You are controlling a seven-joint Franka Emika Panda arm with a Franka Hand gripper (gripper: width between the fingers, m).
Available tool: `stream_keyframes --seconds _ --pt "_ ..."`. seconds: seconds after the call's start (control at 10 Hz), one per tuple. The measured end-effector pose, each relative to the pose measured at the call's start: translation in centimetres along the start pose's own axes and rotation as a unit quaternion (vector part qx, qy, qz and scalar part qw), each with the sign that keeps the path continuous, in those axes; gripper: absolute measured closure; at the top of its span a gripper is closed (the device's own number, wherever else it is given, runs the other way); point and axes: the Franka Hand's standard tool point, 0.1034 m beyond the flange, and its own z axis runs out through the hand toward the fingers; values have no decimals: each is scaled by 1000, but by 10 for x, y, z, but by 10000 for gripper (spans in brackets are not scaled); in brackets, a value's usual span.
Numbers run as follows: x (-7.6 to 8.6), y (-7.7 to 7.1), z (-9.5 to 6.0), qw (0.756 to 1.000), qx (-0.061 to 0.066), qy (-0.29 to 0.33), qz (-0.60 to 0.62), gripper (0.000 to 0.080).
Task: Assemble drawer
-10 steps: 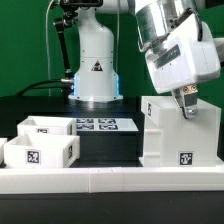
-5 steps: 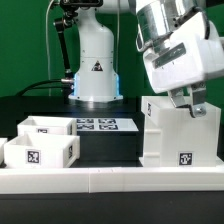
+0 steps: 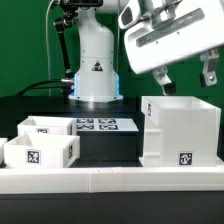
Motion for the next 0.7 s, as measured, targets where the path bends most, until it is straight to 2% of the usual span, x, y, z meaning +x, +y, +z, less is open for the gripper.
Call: stream_keyframes --seconds 0.3,0.4,0.5,0.6,0.7 --pt "1 1 2 998 -2 0 -62 151" --pt "-1 6 1 987 -19 -5 -162 151" --pt "-1 13 0 974 -25 -6 -227 151" --pt "2 28 2 953 -34 -8 -302 151" --pt "3 28 2 946 -35 -9 -323 151"
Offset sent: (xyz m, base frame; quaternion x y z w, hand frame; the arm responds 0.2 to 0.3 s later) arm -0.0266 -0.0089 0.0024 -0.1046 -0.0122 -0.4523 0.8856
